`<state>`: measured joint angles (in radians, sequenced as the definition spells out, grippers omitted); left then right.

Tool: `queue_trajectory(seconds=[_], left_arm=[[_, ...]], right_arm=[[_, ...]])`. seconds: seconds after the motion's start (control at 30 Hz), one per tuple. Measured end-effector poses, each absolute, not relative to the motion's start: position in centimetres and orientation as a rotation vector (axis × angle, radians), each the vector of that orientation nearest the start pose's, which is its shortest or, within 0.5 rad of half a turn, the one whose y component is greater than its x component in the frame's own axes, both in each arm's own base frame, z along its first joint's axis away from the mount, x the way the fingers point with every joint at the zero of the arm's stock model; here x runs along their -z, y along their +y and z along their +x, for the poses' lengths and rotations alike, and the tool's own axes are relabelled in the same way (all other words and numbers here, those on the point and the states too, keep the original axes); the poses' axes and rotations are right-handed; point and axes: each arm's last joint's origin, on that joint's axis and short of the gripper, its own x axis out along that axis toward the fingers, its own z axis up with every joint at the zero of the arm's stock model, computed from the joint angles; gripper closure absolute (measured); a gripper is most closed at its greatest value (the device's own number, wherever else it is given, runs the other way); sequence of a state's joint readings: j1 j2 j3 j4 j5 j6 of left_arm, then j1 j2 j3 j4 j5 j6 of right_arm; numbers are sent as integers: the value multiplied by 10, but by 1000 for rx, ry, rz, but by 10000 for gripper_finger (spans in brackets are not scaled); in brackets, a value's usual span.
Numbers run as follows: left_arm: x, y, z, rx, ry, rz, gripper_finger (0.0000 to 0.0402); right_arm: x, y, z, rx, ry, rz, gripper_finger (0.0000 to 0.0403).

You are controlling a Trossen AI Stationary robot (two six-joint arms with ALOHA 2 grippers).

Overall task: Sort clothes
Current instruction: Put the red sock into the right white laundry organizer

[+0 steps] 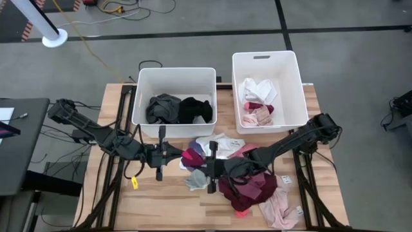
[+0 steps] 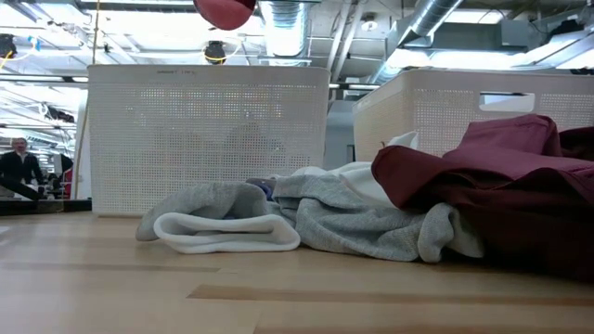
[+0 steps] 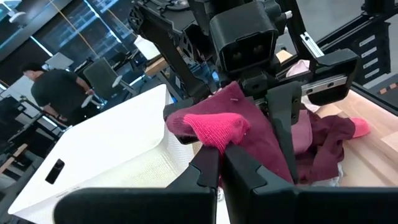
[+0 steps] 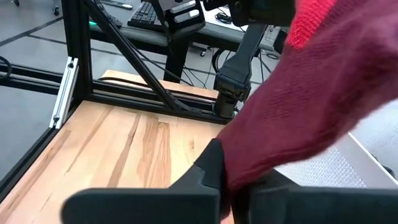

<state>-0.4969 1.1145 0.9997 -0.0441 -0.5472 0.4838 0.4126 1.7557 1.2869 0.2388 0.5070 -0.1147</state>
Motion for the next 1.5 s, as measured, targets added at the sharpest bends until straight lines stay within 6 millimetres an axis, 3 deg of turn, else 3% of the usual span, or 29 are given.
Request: queue_trajectory(seconds=[0.37,0.93,1.2,1.5], left_arm=[[-354,-104,222,-6,181,542,386],[-334,-134,198,151,328,554,226],[-326,-138,188,118,404,552,219],[-313,-135,185,89,482,532,219]], right_arm=[[-283,151,375,72,233,-249,401],[-280,160,369,57,269,-335,402],[-287,158,365,59,268,-400,403],[-315,149,349,139,233,-472,403]])
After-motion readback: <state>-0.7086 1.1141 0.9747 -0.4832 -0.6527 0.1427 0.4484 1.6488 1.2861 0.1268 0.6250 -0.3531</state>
